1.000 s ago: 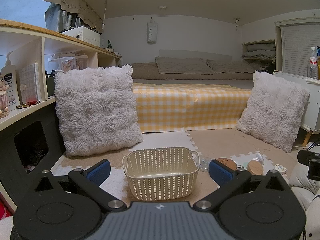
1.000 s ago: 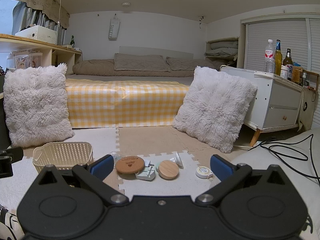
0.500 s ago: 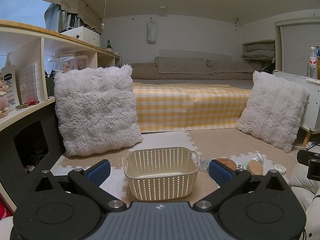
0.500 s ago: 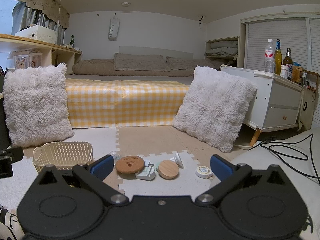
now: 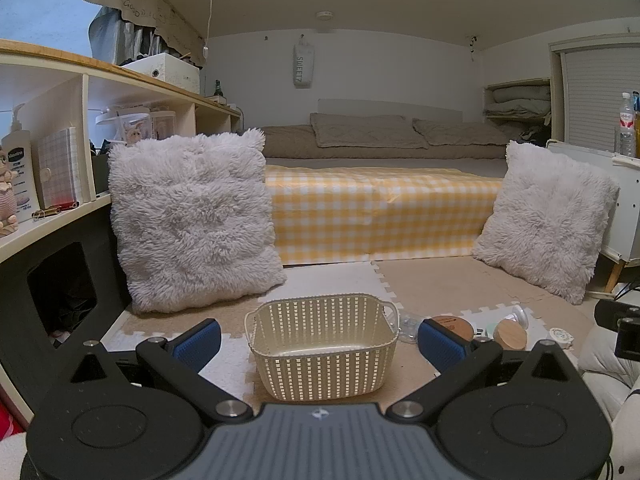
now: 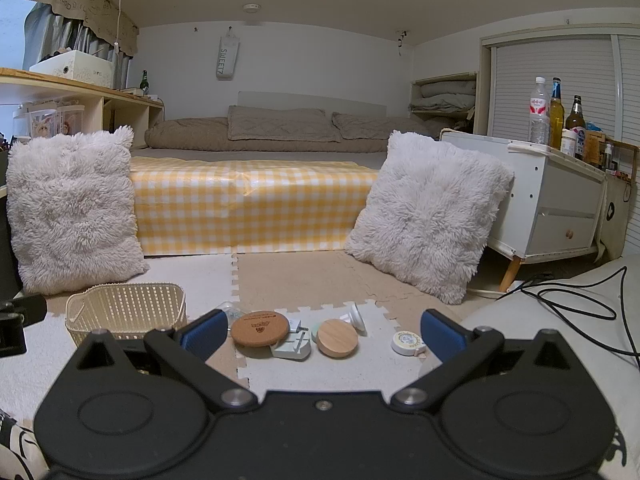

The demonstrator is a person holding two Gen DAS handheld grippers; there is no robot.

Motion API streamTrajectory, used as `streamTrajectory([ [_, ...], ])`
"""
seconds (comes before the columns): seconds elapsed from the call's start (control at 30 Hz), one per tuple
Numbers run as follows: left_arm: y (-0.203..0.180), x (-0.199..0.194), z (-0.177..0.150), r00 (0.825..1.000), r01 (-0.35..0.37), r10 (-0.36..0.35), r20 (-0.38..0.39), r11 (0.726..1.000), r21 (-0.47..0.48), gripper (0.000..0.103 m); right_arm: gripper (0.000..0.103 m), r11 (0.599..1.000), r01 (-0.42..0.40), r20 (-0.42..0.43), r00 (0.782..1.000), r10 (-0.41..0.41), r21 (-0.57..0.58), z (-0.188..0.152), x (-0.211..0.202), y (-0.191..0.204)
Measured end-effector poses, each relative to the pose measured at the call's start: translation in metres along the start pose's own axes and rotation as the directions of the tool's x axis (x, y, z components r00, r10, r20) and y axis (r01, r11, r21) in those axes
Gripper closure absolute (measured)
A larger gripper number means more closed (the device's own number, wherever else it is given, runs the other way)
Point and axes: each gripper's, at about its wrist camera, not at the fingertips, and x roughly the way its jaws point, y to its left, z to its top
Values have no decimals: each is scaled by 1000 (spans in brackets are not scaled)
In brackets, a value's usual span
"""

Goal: Organize rigid objects

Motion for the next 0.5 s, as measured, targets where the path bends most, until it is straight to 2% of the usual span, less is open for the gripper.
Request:
streamTrajectory([
  [0.5,0,1,-1,1000,0,0,1,1000,1,0,0,1000,0,0,1000,0,1,0,1,0],
])
